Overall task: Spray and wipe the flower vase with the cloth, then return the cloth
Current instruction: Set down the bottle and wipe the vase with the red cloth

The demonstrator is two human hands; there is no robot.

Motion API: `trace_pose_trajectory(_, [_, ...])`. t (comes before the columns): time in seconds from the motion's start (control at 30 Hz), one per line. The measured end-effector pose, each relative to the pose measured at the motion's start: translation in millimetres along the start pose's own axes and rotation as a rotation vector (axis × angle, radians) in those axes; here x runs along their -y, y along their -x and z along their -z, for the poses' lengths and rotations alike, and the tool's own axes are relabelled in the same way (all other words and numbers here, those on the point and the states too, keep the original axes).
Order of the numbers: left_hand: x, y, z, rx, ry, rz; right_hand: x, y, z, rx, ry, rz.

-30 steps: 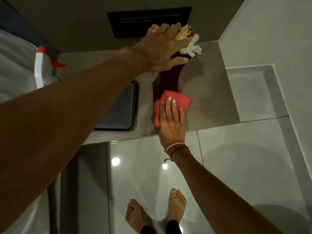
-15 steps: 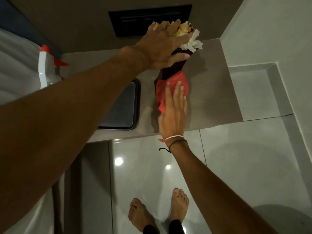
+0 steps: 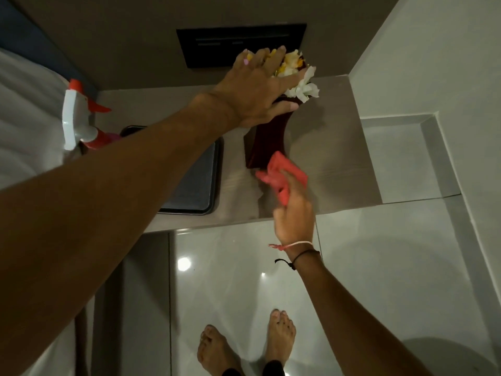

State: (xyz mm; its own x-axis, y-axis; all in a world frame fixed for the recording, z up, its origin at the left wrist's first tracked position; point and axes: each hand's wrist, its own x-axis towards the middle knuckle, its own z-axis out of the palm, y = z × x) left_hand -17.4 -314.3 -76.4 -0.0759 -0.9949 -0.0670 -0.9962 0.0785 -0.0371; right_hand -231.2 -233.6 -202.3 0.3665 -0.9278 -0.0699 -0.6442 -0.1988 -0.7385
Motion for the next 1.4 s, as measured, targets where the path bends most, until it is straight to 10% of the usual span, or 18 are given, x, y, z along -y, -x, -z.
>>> trace_pose_trajectory(0.2, [14, 15, -14, -0.065, -0.028, 0.028, 4, -54, 43, -0.410, -0.911, -0.263])
trace_pose_trajectory(0.4, [17, 23, -23, -0.082, -0.025, 0.069, -6, -112, 38, -0.311, -0.451, -0.085])
trace_pose_trajectory(0.6, [16, 25, -24, -0.091, -0.021, 0.079, -19, -150, -6, 0.242, 0.499, 0.126])
trace_pose_trajectory(1.03, [24, 25, -20, -0.079, -0.029, -0.011, -19, -56, -6, 0.337, 0.590, 0.256])
trace_pose_trajectory(1.27, [0, 20, -20, -0.077, -0.026, 0.040, -7, 10, -28, 0.352, 0.336, 0.339])
trace_pose_trajectory(1.4, [-21, 23, -16, -0.055, 0.001, 0.039, 22, 32, -18, 0.346, -0.682, -0.117])
